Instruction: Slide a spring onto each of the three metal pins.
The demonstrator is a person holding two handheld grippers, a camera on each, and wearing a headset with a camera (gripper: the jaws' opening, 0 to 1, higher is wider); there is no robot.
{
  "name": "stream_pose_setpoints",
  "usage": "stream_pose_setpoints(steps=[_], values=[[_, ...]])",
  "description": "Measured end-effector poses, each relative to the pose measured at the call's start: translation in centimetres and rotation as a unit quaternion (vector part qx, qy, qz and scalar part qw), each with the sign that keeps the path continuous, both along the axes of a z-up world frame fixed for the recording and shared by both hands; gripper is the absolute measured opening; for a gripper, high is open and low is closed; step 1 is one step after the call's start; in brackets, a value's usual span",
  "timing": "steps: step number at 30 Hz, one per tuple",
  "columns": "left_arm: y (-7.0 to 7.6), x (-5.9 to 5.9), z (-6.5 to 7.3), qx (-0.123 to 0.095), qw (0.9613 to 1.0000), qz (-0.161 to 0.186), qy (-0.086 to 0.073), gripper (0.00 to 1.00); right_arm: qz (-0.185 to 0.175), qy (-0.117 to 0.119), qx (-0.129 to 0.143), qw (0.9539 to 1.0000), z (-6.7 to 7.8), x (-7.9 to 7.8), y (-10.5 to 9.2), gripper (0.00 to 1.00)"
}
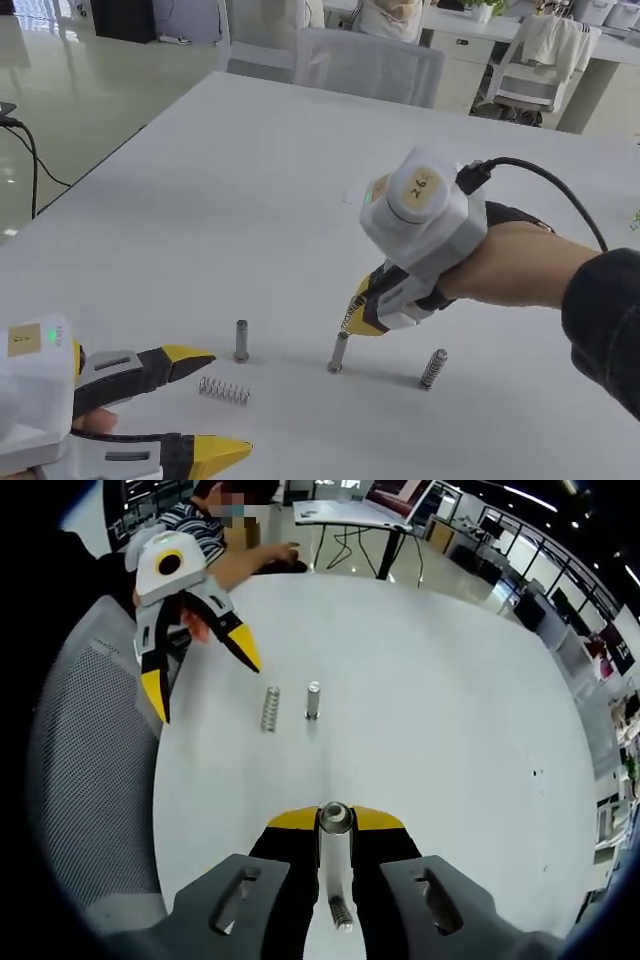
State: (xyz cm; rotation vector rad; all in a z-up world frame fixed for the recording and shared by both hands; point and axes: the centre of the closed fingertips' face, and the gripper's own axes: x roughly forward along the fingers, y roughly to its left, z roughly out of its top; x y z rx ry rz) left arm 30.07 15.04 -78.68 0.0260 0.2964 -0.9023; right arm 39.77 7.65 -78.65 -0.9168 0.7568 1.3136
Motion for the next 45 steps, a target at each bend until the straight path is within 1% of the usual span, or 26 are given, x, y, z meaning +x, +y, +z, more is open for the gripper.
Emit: stream_pose_setpoints(steps=[13, 23, 27, 32, 38, 45], values=[[0.4, 0.0, -0.4, 0.001, 1.0000, 0.003, 0.005, 0.52, -0.001, 0.011, -0.003, 0.9999, -1.0, 0.1, 0.2, 0.08], [0.3, -0.1, -0.5, 0.001, 1.0000, 0.000, 0.008, 0.52, -0.001, 0.018, -0.008, 0.9998, -1.6, 0.1, 0.3, 0.08], [0.3, -0.1, -0.6, 0.001, 1.0000, 0.000, 0.008, 0.51, -0.002, 0.020, -0.013, 0.9997, -2.2, 0.2, 0.1, 0.08], [0.3, 0.0, -0.6, 0.002, 1.0000, 0.000, 0.010, 0.51, -0.005, 0.027, -0.012, 0.9996, -2.9, 0.2, 0.2, 0.08], [0.4, 0.0, -0.8, 0.002, 0.9999, 0.001, 0.011, 0.51, -0.013, 0.038, -0.013, 0.9991, -4.0, 0.2, 0.1, 0.08], [0.4, 0.0, -0.8, 0.003, 0.9999, 0.001, 0.012, 0.51, -0.015, 0.039, -0.021, 0.9989, -5.2, 0.2, 0.0, 0.08]])
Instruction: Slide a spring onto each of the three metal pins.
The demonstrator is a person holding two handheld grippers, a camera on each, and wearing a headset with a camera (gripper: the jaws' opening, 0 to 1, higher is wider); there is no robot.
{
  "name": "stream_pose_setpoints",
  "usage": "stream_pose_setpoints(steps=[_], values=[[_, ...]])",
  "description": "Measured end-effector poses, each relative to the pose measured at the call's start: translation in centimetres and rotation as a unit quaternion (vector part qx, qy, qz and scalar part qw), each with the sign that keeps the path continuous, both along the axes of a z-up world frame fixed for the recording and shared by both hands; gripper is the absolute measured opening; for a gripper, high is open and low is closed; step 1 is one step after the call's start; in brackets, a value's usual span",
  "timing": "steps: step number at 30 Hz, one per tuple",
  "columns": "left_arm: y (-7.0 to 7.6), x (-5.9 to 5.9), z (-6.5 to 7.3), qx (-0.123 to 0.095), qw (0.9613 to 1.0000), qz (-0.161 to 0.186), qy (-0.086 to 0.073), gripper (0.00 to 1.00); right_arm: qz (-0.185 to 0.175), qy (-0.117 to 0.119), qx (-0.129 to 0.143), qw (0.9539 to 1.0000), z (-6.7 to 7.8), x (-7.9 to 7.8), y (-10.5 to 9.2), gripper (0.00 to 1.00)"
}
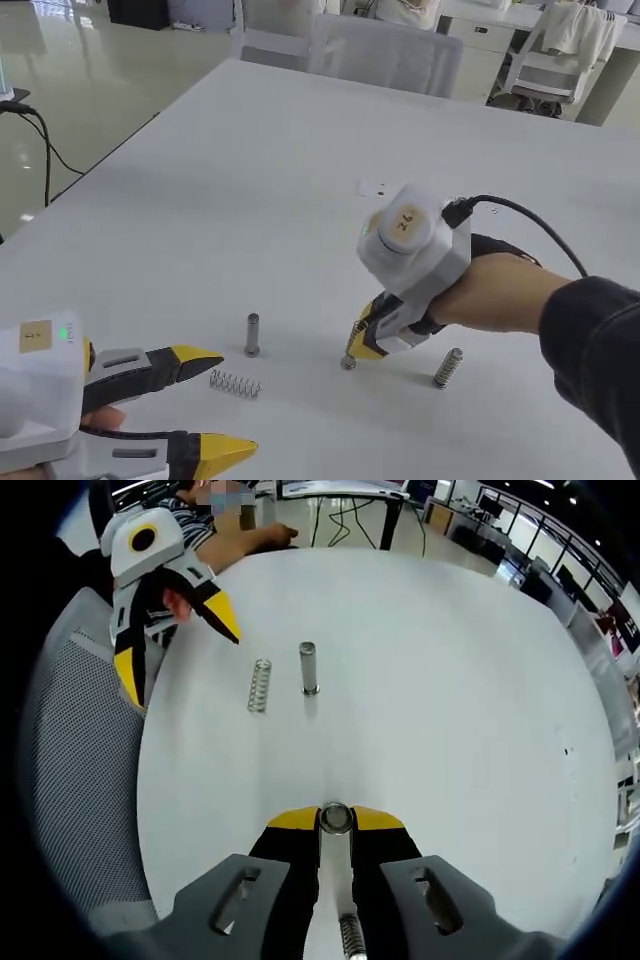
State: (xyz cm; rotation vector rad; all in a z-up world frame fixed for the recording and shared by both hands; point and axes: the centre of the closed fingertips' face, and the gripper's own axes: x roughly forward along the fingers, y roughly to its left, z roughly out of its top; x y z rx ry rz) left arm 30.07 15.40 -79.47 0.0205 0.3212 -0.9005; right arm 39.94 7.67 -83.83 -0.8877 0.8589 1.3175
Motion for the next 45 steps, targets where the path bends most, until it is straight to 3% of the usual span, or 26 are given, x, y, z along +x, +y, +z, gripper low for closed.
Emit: stream_pose_setpoints(steps=[13, 24, 33, 39, 45], values=[[0.2, 0.0, 0.0, 0.001, 1.0000, 0.002, 0.001, 0.50, -0.005, 0.006, -0.011, 0.9999, -1.5, 0.0, -0.1, 0.08], [0.1, 0.0, 0.1, 0.001, 1.0000, 0.002, 0.000, 0.50, -0.005, 0.010, -0.008, 0.9999, -1.4, -0.1, -0.1, 0.09], [0.0, 0.0, 0.1, 0.001, 1.0000, 0.002, -0.001, 0.50, -0.002, 0.008, 0.005, 1.0000, -0.8, -0.3, 0.3, 0.21], [0.0, 0.0, 0.2, 0.002, 1.0000, 0.001, -0.001, 0.50, 0.006, -0.006, 0.011, 0.9999, 0.2, -0.4, 1.0, 0.26], [0.1, 0.1, 0.3, 0.002, 1.0000, 0.003, -0.002, 0.50, 0.024, -0.013, 0.025, 0.9993, 1.5, -1.2, 2.7, 0.30]])
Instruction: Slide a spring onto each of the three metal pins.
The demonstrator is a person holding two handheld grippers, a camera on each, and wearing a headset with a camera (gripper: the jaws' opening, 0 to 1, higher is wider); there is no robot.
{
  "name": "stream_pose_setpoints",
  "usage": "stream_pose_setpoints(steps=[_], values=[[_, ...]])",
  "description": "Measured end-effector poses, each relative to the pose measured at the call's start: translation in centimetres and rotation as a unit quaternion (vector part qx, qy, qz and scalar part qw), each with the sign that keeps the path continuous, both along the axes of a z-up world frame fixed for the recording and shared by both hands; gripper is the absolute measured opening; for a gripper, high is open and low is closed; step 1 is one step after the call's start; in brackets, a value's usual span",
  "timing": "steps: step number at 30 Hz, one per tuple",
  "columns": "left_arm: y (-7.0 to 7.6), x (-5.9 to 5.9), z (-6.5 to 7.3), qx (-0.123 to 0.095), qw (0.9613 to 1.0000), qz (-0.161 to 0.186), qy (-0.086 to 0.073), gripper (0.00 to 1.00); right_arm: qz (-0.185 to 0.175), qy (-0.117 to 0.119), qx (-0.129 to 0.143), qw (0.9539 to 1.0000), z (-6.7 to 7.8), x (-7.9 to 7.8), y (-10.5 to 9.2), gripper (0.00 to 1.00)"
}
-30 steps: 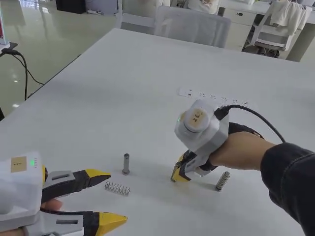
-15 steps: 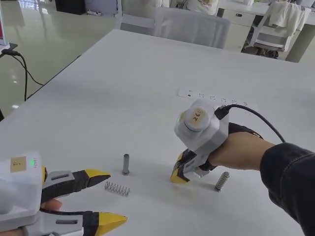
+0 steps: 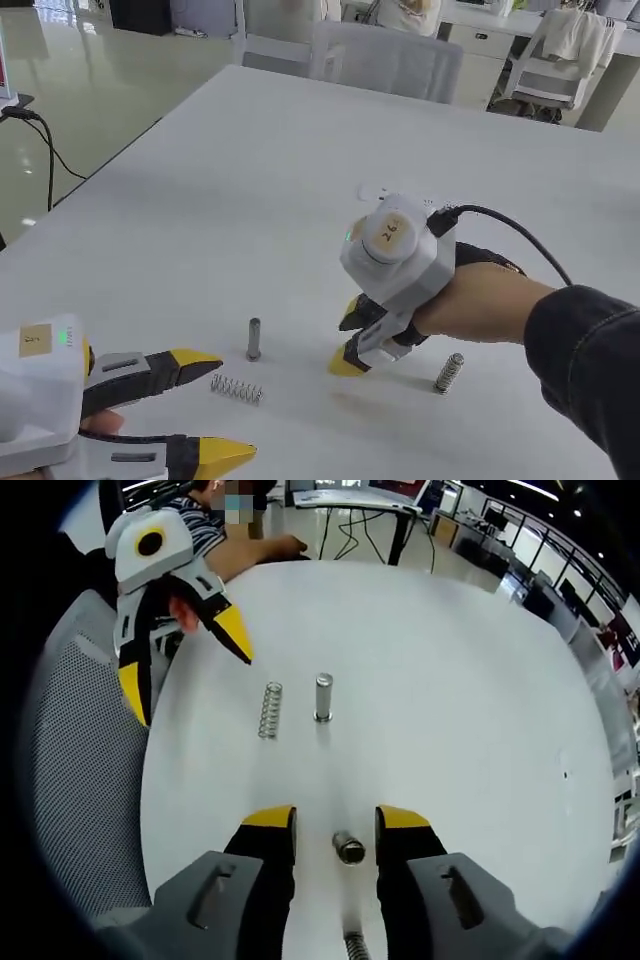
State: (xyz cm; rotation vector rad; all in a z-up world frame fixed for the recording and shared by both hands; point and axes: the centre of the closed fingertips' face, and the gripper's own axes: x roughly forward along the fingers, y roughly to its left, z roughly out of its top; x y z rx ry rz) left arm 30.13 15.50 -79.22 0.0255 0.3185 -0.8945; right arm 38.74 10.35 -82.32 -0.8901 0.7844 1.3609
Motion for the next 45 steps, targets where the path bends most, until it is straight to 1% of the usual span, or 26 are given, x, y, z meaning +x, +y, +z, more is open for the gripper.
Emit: stream_pose_setpoints(steps=[4, 7, 12, 21, 26, 29, 32, 35, 39, 45], values=[[0.2, 0.0, 0.1, 0.000, 1.0000, 0.002, -0.001, 0.50, 0.013, 0.000, 0.007, 0.9999, 0.6, -0.8, 1.1, 0.30], [0.3, -0.1, 0.0, 0.001, 1.0000, 0.004, -0.001, 0.50, 0.021, -0.001, 0.008, 0.9998, 0.7, -1.4, 1.7, 0.29], [0.4, -0.2, 0.1, 0.001, 1.0000, 0.005, -0.002, 0.50, 0.028, 0.006, 0.013, 0.9995, 0.6, -2.3, 2.6, 0.28], [0.7, -0.3, 0.1, 0.003, 1.0000, 0.008, -0.003, 0.50, 0.043, 0.012, 0.015, 0.9989, 0.1, -3.8, 4.3, 0.24], [1.0, -0.3, 0.0, 0.004, 0.9999, 0.011, -0.003, 0.50, 0.054, 0.018, 0.015, 0.9983, -0.5, -4.8, 5.5, 0.22], [1.2, -0.3, -0.1, 0.004, 0.9999, 0.013, -0.002, 0.50, 0.058, 0.023, 0.011, 0.9980, -1.1, -5.2, 5.9, 0.20], [1.3, -0.3, -0.1, 0.004, 0.9999, 0.015, -0.001, 0.50, 0.055, 0.025, 0.007, 0.9981, -1.6, -5.2, 6.1, 0.18], [1.4, -0.3, -0.2, 0.004, 0.9999, 0.017, 0.000, 0.50, 0.045, 0.036, 0.009, 0.9983, -2.1, -5.4, 6.5, 0.16], [1.5, -0.3, -0.3, 0.004, 0.9998, 0.017, 0.001, 0.50, 0.041, 0.033, 0.004, 0.9986, -2.7, -5.3, 6.7, 0.15], [1.6, -0.2, -0.3, 0.005, 0.9998, 0.018, 0.001, 0.50, 0.031, 0.037, -0.005, 0.9988, -3.6, -5.2, 6.8, 0.14]])
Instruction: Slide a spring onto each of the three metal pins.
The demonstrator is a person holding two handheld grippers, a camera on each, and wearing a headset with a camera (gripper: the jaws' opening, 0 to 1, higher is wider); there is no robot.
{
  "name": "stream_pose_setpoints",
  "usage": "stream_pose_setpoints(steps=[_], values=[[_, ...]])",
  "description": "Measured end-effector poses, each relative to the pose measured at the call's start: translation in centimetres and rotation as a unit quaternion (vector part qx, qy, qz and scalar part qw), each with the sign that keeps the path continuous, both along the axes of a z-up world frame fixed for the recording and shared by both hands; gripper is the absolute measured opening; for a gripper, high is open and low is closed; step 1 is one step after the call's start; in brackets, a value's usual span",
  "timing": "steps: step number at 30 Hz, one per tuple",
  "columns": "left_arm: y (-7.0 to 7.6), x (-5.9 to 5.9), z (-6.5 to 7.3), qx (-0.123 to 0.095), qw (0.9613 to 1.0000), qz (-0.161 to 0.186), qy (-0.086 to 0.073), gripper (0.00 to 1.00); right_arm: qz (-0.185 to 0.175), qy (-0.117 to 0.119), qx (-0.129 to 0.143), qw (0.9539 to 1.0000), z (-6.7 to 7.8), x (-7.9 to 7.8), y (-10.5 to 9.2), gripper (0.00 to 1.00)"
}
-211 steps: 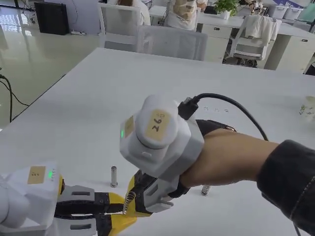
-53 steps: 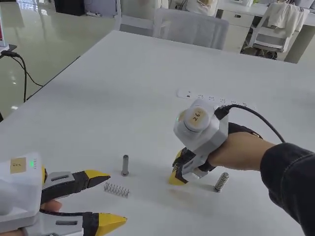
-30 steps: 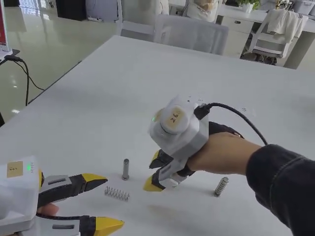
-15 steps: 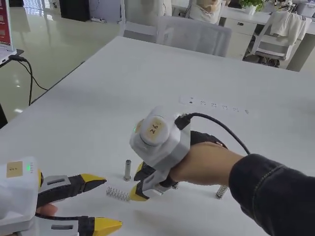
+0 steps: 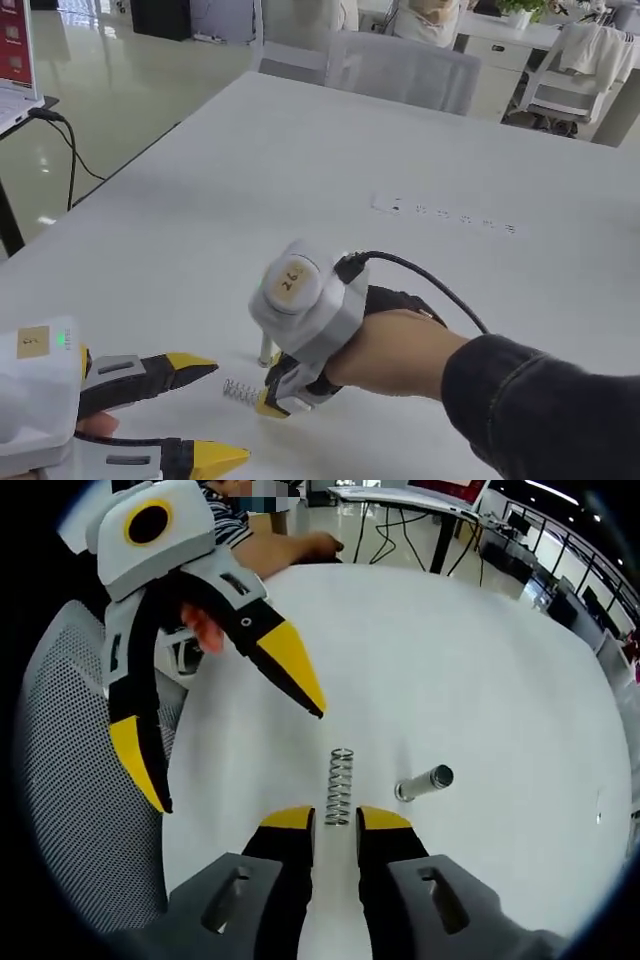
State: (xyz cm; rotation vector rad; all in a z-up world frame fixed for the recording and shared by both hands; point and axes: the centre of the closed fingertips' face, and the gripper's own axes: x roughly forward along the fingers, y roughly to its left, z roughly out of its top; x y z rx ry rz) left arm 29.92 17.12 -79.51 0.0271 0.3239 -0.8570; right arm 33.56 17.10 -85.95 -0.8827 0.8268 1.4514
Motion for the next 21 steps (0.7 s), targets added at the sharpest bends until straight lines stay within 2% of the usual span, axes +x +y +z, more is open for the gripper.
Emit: stream_pose_setpoints(steps=[12, 14, 21], values=[[0.26, -0.03, -0.11, 0.000, 1.0000, 0.005, 0.002, 0.50, -0.003, 0.001, -0.010, 0.9999, -0.78, 0.07, 0.12, 0.12], [0.32, 0.00, -0.11, 0.000, 1.0000, 0.006, 0.002, 0.50, 0.005, -0.010, -0.013, 0.9999, -0.81, 0.18, 0.04, 0.10], [0.33, -0.02, -0.21, 0.002, 1.0000, 0.006, 0.003, 0.50, 0.013, -0.018, -0.016, 0.9996, -0.73, 0.01, -0.23, 0.08]])
